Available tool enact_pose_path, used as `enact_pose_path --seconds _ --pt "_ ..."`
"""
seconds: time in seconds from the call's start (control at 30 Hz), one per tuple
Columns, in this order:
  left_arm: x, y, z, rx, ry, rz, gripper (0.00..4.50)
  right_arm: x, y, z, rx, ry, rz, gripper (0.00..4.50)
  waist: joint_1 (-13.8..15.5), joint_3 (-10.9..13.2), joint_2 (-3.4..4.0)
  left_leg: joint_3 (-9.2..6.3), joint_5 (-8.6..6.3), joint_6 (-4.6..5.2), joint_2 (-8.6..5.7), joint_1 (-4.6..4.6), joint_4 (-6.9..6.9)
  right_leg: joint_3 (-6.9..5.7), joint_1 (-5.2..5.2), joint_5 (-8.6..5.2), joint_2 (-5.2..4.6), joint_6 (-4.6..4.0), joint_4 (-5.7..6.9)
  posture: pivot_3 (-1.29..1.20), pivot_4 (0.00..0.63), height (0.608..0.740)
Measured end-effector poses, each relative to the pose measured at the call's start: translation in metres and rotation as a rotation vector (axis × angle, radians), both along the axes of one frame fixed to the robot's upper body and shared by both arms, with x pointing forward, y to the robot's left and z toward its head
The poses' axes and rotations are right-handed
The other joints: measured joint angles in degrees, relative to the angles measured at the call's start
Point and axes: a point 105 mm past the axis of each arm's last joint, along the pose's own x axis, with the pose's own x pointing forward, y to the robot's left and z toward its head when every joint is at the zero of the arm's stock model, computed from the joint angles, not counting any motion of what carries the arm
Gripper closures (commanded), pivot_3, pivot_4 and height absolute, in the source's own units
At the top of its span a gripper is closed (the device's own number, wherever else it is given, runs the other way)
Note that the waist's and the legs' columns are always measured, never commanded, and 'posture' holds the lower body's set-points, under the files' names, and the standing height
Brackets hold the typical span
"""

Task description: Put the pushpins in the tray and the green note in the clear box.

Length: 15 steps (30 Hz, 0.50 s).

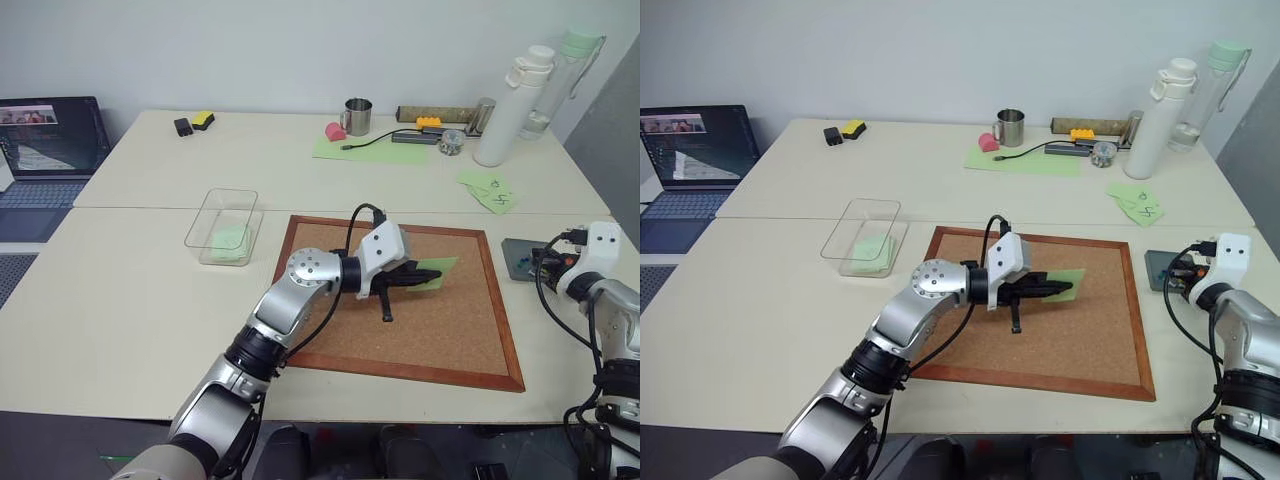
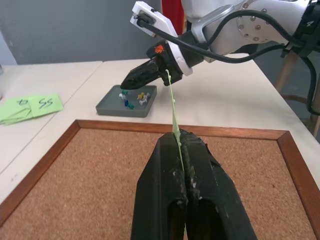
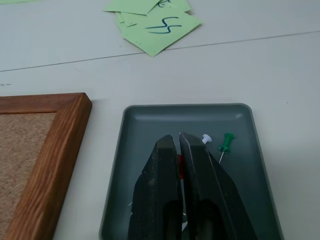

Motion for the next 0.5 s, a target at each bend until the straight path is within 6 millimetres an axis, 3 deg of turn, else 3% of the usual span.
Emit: enact_pose_path --seconds 0.23,0.5 --pt "0.000 0.002 0.000 0.005 0.020 0.011 4.50 0.005 -0.009 0.003 0.000 -0.022 -0.024 2.47 0.01 0.01 0.03 0.00 0.00 0.00 0.02 0.00 0.00 0.00 0.00 0.00 0.00 0.00 0.01 0.00 0.150 0.740" --pt "0.002 0.004 0.003 -0.010 0.030 0.018 4.50 0.004 -0.011 0.008 -0.009 -0.041 -0.025 2.47 0.02 0.00 0.04 0.00 0.01 -0.01 0.03 0.00 0.00 -0.01 0.00 0.00 0.00 0.00 0.01 0.00 0.150 0.740"
